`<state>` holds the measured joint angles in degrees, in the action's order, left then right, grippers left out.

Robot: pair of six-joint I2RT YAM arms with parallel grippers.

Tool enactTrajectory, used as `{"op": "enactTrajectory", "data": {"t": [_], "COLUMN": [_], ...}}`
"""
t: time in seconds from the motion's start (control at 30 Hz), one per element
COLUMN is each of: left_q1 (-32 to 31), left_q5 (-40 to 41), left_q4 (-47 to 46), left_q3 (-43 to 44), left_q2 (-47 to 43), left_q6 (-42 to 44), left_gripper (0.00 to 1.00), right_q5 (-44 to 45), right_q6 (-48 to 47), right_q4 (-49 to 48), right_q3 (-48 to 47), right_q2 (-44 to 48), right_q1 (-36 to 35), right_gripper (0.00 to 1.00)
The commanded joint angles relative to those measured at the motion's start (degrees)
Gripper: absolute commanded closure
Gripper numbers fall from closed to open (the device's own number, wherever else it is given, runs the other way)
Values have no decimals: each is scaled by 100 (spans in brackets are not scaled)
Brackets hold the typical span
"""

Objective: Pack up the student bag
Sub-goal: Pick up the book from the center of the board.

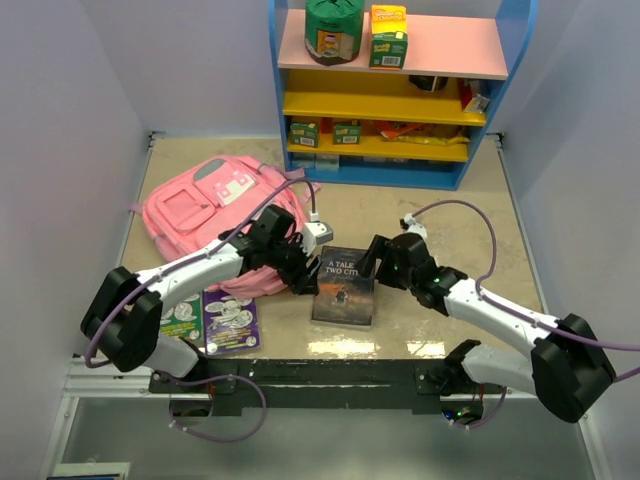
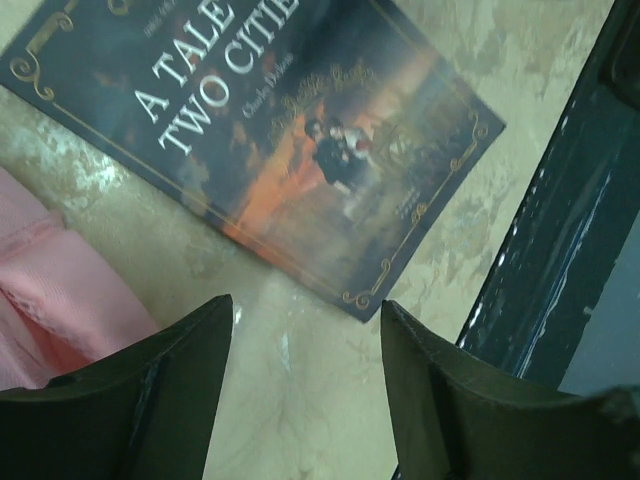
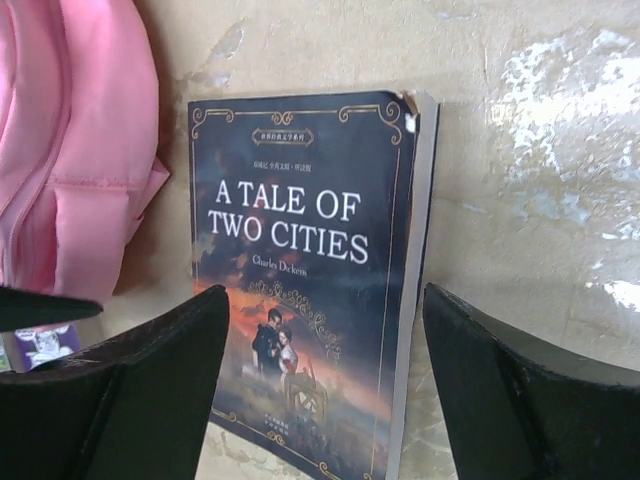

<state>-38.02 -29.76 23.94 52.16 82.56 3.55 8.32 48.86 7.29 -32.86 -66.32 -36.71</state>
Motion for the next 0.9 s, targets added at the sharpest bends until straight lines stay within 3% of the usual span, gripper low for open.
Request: {"op": "enactTrajectory", "data": {"t": [0.0, 0.13, 0.47, 0.67, 0.87], "left_q1": [-30, -30, -21, -30, -205], "left_q5": [-153, -206, 725, 717, 191], "left_q4": [-1119, -1515, -1911, -1964, -2183], "left_q3": [31, -4, 145, 224, 189], "left_q2": [189, 602, 1490, 1850, 2088], "left_q6": [-618, -865, -1366, -1393, -1181], "left_gripper": [34, 33, 33, 34, 36], "right_q5": [-304, -453, -577, -568, -822], "right_q6": [343, 449, 598, 598, 791], "right_q4": [-570, -930, -1370, -1335, -1835], "right_q3": [411, 710, 922, 922, 1211], "right_q2": [365, 375, 138, -230, -583], "right_q1": [23, 32, 23, 32, 23], "right_gripper": [18, 18, 16, 17, 19]}}
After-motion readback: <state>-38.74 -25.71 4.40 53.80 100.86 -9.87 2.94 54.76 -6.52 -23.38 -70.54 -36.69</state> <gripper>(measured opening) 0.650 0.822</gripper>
